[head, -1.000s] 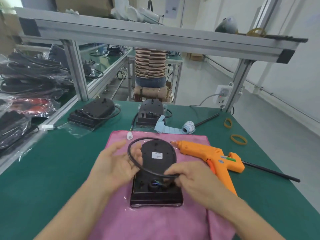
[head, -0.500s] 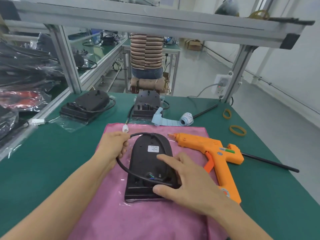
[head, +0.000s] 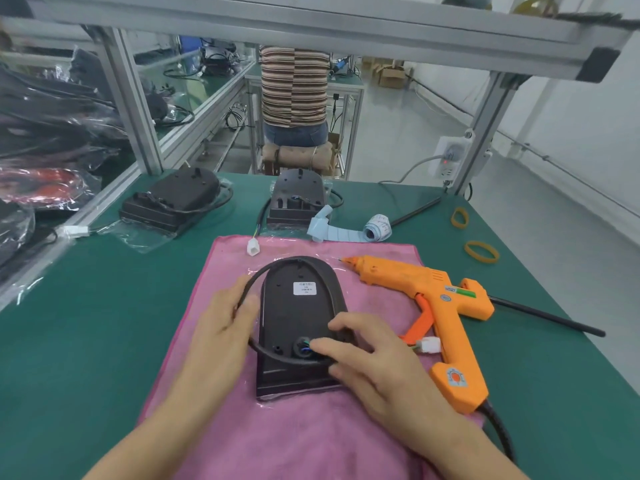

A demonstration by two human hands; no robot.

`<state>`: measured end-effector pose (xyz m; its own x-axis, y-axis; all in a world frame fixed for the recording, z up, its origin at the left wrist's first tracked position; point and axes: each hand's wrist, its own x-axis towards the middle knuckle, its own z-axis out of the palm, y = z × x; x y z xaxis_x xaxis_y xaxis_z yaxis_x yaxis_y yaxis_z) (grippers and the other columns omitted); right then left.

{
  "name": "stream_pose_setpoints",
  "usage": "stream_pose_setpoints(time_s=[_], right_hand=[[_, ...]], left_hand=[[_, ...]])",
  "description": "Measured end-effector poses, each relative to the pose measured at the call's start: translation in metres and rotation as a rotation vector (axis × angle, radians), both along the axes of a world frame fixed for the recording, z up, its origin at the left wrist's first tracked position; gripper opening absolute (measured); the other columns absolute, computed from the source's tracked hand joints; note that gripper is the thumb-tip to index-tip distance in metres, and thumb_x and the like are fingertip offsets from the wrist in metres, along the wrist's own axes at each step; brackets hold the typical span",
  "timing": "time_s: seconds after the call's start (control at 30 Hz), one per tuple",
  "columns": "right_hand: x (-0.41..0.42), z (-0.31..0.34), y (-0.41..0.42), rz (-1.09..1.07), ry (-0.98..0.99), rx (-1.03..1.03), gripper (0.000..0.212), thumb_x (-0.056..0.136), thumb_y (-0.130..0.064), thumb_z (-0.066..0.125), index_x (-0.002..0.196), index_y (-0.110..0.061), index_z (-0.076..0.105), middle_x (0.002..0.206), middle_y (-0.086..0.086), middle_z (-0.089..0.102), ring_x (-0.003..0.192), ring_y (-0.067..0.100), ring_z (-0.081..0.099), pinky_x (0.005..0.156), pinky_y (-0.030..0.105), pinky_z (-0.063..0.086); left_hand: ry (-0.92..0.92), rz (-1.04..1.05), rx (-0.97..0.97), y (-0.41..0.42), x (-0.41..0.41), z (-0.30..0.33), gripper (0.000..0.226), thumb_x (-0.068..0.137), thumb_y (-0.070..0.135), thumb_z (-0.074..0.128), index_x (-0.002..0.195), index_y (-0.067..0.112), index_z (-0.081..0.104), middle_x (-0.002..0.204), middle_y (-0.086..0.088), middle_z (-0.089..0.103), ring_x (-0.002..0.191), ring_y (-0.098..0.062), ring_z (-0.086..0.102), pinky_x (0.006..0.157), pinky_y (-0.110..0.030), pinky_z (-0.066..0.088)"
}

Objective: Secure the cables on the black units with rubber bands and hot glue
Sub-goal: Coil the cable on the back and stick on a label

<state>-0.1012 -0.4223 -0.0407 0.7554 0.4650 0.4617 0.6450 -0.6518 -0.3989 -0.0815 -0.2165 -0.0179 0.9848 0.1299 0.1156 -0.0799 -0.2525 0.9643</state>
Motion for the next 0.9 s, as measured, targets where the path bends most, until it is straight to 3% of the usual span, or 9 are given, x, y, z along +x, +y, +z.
stream_pose_setpoints(time_s=[0.1, 0.2, 0.27, 0.33, 0.4, 0.5, 0.6, 0.73, 0.9], right_hand=[[0.000, -0.002, 0.009, 0.006, -0.243, -0.095, 0.025, 0.090, -0.036, 0.058, 0.107, -0.027, 0.074, 0.113, 0.004, 0.064, 0.107, 0.021, 0.056, 0.095, 0.048, 0.048], [0.006, 0.002, 0.010, 0.141, -0.079, 0.029, 0.021, 0.088, -0.032, 0.066, 0.103, -0.019, 0.076, 0.110, 0.004, 0.062, 0.100, 0.021, 0.059, 0.084, 0.039, 0.049], [0.008, 0.002, 0.002, 0.148, -0.030, 0.062, 0.023, 0.084, -0.035, 0.071, 0.099, -0.019, 0.076, 0.109, -0.001, 0.061, 0.100, 0.017, 0.057, 0.085, 0.038, 0.047], [0.009, 0.002, -0.004, 0.152, -0.023, 0.097, 0.023, 0.084, -0.038, 0.069, 0.096, -0.020, 0.076, 0.107, -0.006, 0.059, 0.101, 0.012, 0.055, 0.088, 0.035, 0.044], [0.009, 0.002, -0.009, 0.162, -0.032, 0.129, 0.024, 0.085, -0.040, 0.067, 0.096, -0.020, 0.075, 0.101, -0.007, 0.060, 0.098, 0.011, 0.056, 0.088, 0.033, 0.043], [0.004, 0.001, -0.016, 0.141, -0.065, 0.123, 0.028, 0.088, -0.045, 0.061, 0.098, -0.021, 0.073, 0.085, -0.010, 0.058, 0.083, 0.008, 0.053, 0.077, 0.030, 0.042], [-0.001, -0.001, -0.024, 0.113, -0.085, 0.062, 0.030, 0.097, -0.041, 0.051, 0.102, -0.021, 0.073, 0.069, -0.010, 0.052, 0.067, 0.009, 0.047, 0.065, 0.032, 0.039], [-0.004, 0.001, -0.027, 0.120, -0.089, -0.096, 0.027, 0.099, -0.036, 0.050, 0.099, -0.022, 0.074, 0.065, -0.011, 0.053, 0.064, 0.011, 0.046, 0.067, 0.031, 0.038], [0.001, 0.014, -0.027, 0.050, -0.205, -0.351, 0.027, 0.097, -0.034, 0.046, 0.090, -0.026, 0.071, 0.066, -0.011, 0.051, 0.065, 0.011, 0.046, 0.072, 0.027, 0.032]], left_hand=[[0.031, -0.024, -0.020, -0.006, -0.006, -0.010, 0.036, 0.099, 0.025, 0.049, 0.090, 0.057, 0.062, 0.103, 0.008, 0.060, 0.093, 0.002, 0.057, 0.080, -0.018, 0.042], [-0.007, -0.053, -0.105, -0.005, -0.013, -0.012, 0.016, 0.089, 0.037, 0.066, 0.099, 0.050, 0.065, 0.103, 0.011, 0.061, 0.094, 0.002, 0.058, 0.078, -0.006, 0.041], [-0.035, -0.149, 0.009, 0.005, -0.019, -0.015, 0.056, 0.069, 0.054, 0.071, 0.122, 0.048, 0.057, 0.110, 0.021, 0.057, 0.109, 0.004, 0.053, 0.092, -0.012, 0.039], [-0.049, -0.242, 0.280, 0.015, -0.023, -0.022, 0.097, 0.057, 0.065, 0.071, 0.144, 0.043, 0.034, 0.128, 0.031, 0.046, 0.127, 0.007, 0.038, 0.105, -0.017, 0.030], [-0.125, -0.260, 0.585, 0.018, -0.025, -0.030, 0.108, 0.060, 0.076, 0.060, 0.151, 0.032, 0.022, 0.142, 0.023, 0.036, 0.135, -0.001, 0.029, 0.110, -0.020, 0.019], [-0.235, -0.190, 0.696, 0.019, -0.025, -0.033, 0.086, 0.077, 0.075, 0.038, 0.143, 0.020, 0.044, 0.136, 0.005, 0.047, 0.124, -0.020, 0.045, 0.103, -0.022, 0.020], [-0.386, -0.187, 0.810, 0.018, -0.022, -0.035, 0.070, 0.096, 0.059, 0.026, 0.127, 0.008, 0.063, 0.124, -0.006, 0.058, 0.112, -0.020, 0.050, 0.097, -0.033, 0.028], [-0.650, -0.134, 0.871, 0.016, -0.021, -0.042, 0.054, 0.101, 0.038, 0.033, 0.109, 0.002, 0.072, 0.110, -0.009, 0.068, 0.106, -0.018, 0.051, 0.099, -0.043, 0.035], [-0.914, -0.055, 0.962, 0.019, -0.022, -0.049, 0.027, 0.089, 0.014, 0.054, 0.084, 0.003, 0.078, 0.098, -0.009, 0.074, 0.095, -0.025, 0.069, 0.097, -0.043, 0.043]])
